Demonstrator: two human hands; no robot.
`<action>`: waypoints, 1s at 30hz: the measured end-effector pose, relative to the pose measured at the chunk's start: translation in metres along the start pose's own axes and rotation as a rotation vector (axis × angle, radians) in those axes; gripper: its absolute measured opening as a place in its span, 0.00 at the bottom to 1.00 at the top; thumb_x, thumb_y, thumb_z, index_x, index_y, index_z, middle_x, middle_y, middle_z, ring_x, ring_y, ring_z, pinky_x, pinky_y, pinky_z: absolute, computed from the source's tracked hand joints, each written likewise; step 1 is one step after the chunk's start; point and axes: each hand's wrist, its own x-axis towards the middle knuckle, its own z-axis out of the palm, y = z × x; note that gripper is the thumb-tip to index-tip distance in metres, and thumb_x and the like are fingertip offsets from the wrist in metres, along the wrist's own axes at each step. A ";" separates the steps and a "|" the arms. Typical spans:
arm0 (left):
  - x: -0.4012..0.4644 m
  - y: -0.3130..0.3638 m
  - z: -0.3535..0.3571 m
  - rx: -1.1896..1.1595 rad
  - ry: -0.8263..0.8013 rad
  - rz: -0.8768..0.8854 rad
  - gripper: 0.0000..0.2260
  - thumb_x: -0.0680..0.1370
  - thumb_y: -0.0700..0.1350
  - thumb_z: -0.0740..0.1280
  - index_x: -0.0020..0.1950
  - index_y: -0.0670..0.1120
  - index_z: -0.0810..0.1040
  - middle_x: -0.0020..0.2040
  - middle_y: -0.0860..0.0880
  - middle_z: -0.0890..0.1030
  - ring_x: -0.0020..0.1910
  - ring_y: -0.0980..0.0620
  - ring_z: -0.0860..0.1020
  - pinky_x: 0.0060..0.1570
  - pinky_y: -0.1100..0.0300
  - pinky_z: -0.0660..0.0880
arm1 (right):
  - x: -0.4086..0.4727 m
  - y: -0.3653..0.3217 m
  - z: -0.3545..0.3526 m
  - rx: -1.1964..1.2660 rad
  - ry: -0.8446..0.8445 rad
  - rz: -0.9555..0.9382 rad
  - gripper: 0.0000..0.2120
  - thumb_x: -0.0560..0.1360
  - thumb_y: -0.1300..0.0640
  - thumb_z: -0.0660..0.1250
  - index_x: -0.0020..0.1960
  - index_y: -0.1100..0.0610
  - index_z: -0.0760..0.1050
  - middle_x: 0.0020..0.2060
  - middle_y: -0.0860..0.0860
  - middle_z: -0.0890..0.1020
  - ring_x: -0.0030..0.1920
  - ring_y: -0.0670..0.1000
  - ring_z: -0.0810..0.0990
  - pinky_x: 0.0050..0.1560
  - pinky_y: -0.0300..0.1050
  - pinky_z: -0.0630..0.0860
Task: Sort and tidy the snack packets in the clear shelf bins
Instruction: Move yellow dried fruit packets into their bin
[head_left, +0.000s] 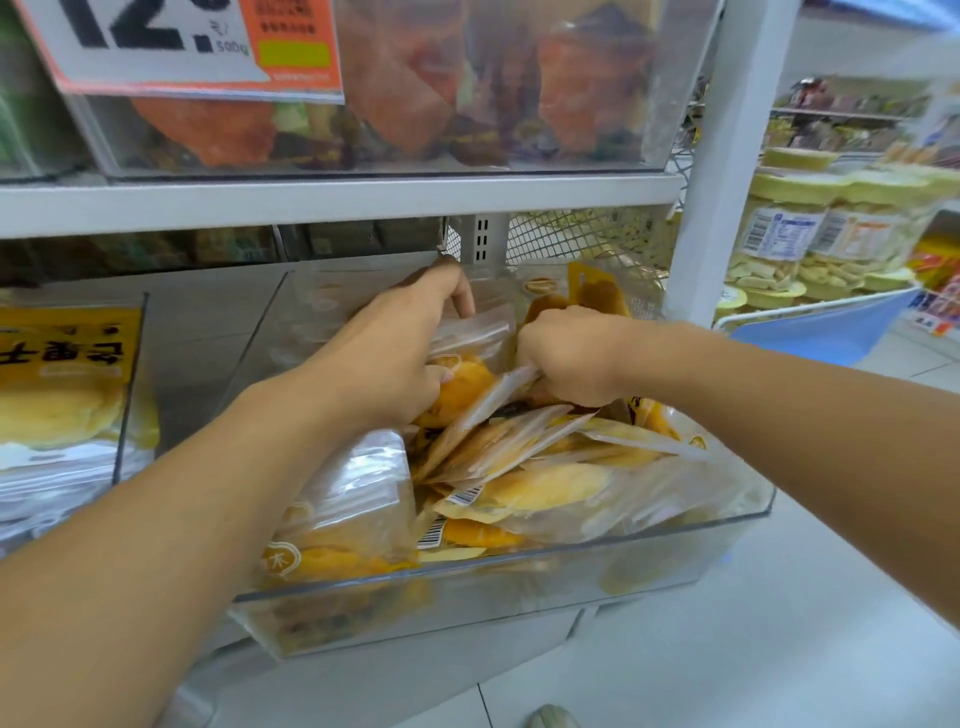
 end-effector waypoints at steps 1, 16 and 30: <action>0.000 0.000 0.000 0.000 -0.005 -0.002 0.24 0.73 0.41 0.76 0.54 0.59 0.64 0.49 0.48 0.80 0.44 0.49 0.79 0.42 0.49 0.78 | -0.004 0.004 -0.005 0.047 0.007 -0.034 0.13 0.78 0.56 0.68 0.37 0.50 0.68 0.34 0.45 0.69 0.35 0.47 0.71 0.33 0.42 0.64; -0.007 0.004 -0.017 -0.284 -0.220 0.064 0.21 0.64 0.76 0.66 0.42 0.61 0.81 0.42 0.62 0.80 0.44 0.62 0.77 0.48 0.55 0.73 | -0.039 0.020 -0.002 0.614 0.477 -0.231 0.05 0.75 0.59 0.74 0.50 0.55 0.87 0.42 0.47 0.87 0.44 0.41 0.83 0.47 0.34 0.77; -0.009 -0.007 -0.012 -0.061 -0.013 -0.013 0.07 0.71 0.53 0.78 0.38 0.55 0.81 0.41 0.62 0.80 0.44 0.59 0.76 0.45 0.60 0.69 | -0.068 0.025 0.005 0.467 1.122 -0.149 0.10 0.82 0.53 0.65 0.48 0.51 0.84 0.39 0.48 0.85 0.39 0.45 0.83 0.43 0.41 0.78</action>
